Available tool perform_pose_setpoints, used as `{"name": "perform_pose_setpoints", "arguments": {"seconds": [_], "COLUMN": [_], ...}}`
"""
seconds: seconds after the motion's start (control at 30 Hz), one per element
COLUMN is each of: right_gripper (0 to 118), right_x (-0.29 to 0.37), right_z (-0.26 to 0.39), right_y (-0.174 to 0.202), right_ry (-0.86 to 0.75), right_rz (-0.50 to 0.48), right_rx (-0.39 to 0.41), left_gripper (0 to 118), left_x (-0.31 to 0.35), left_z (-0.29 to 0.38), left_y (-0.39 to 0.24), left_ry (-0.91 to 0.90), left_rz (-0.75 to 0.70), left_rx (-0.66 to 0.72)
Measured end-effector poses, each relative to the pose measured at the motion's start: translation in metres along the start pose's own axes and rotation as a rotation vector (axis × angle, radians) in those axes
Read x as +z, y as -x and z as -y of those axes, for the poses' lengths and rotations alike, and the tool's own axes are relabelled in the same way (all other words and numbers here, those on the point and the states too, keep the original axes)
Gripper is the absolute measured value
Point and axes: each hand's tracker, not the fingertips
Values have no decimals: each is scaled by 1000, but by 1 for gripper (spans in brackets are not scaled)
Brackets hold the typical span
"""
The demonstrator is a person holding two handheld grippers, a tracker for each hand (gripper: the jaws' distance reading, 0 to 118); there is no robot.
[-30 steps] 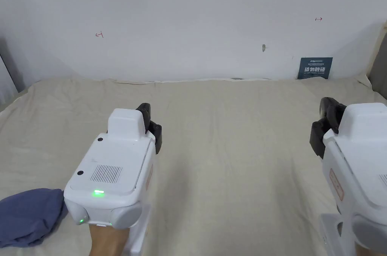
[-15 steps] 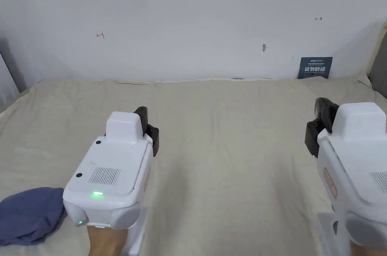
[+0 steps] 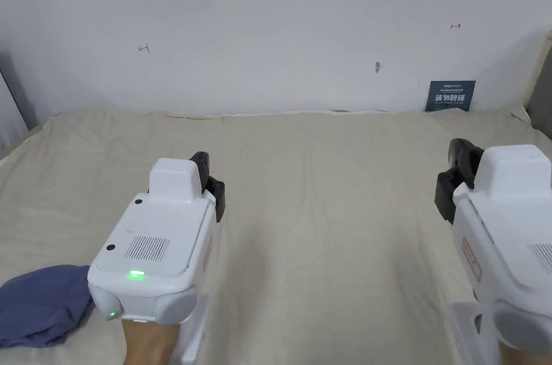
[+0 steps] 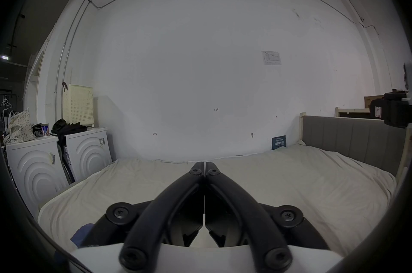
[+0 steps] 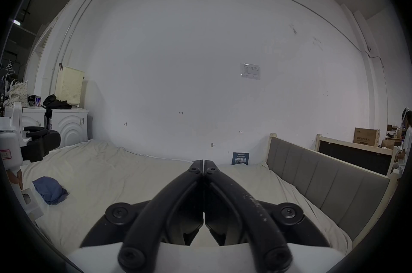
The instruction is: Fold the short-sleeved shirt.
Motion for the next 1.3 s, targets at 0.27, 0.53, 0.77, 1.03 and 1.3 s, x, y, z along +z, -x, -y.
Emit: {"name": "perform_pose_setpoints", "arguments": {"seconds": [0.27,0.53,0.77,1.03,1.3], "right_gripper": [1,1,1,47,118], "right_x": [-1,0,-1,-3,-5], "right_z": [0,0,-1,2,5], "right_y": [1,3,3,4,8], "right_ry": [3,1,0,27,22], "right_rz": [-2,-7,-9,-18,-36], "right_rx": [-1,1,3,-5,1], "left_gripper": [0,0,0,53,118], "left_x": [0,0,0,-2,-3], "left_z": [0,1,1,1,4], "left_y": [3,5,6,7,0], "left_ry": [2,8,10,26,24], "left_rz": [3,4,3,18,1], "left_rx": [13,16,17,24,-6]}}
